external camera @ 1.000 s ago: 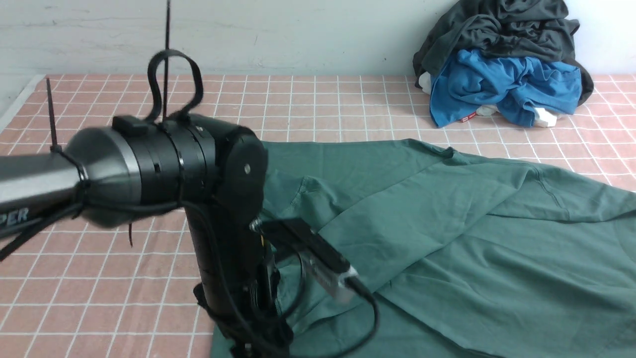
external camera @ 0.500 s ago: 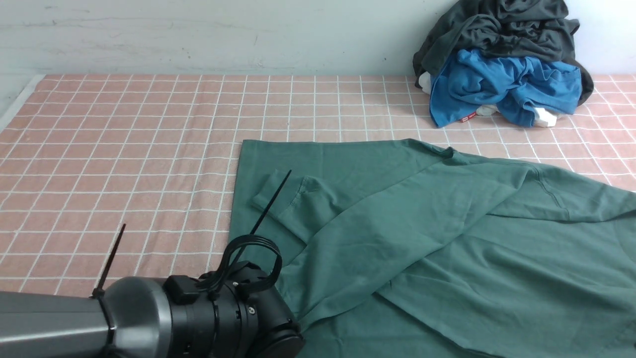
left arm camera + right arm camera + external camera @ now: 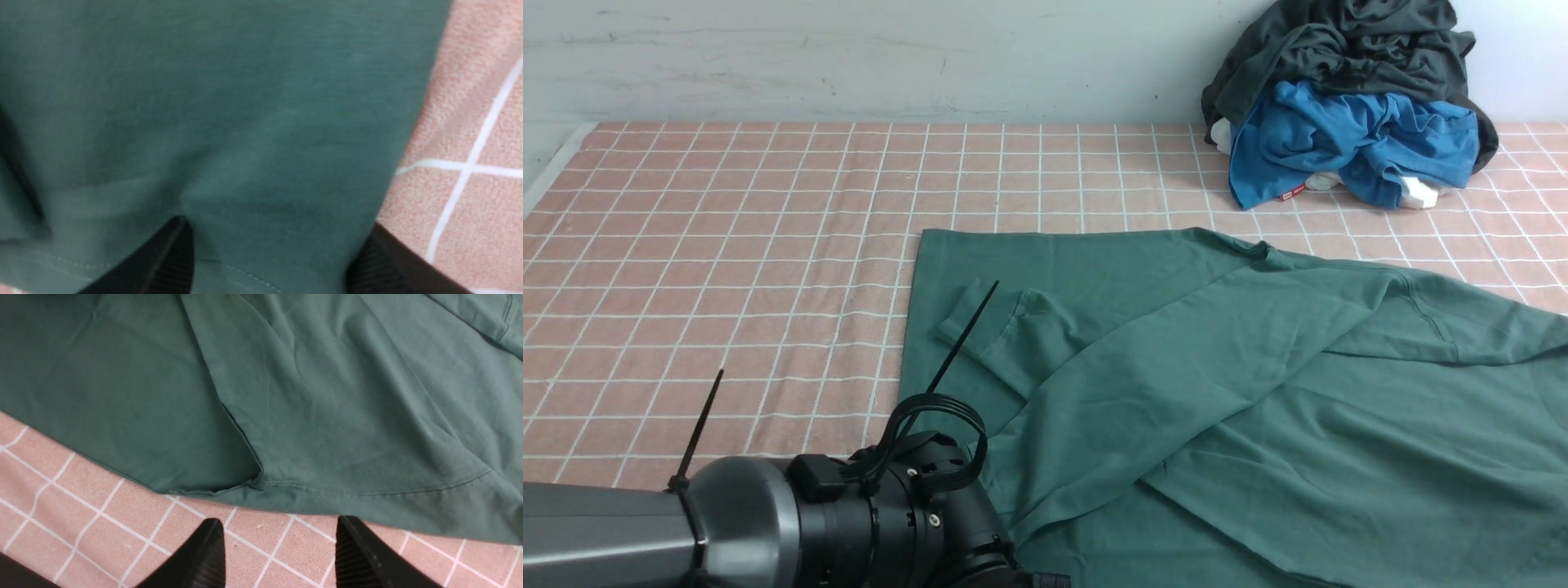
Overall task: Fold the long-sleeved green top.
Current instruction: Use both arms simultaneously to clamp the lower edge of the clothing fabric
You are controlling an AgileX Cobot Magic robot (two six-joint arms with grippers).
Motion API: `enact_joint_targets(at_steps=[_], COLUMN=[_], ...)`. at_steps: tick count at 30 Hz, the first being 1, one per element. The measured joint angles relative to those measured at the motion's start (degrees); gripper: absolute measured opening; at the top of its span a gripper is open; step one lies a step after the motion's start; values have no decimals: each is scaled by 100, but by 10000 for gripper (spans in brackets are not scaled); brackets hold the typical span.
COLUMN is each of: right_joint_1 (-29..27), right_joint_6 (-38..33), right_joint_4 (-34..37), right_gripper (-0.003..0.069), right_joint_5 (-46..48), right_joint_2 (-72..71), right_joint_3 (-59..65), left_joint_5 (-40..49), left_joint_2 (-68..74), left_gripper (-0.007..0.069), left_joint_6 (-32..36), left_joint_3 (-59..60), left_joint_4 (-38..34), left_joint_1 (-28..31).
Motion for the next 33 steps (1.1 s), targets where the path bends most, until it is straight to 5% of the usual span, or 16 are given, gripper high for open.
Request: enact_joint_targets(at_steps=[8, 21, 24, 29, 33], right_joint_1=[0, 0, 0, 0, 10], right_joint_6=[-23, -28, -42, -156, -646], right_joint_4=[0, 0, -4, -13, -115], right_gripper=[351, 351, 351, 351, 352], right_joint_5=[0, 0, 0, 0, 0], right_joint_2=[0, 0, 0, 0, 0], right_joint_3=[0, 0, 0, 0, 0], left_joint_5=[292, 367, 404, 621, 640], left_joint_2=[0, 230, 427, 517, 230], left_gripper=[237, 232, 198, 25, 1], left_joint_6=[-552, -558, -558, -558, -558], left_joint_3=[-45, -466, -498, -586, -521], left_joint_4=[263, 170, 102, -125, -319], left_joint_1=[0, 7, 19, 19, 42])
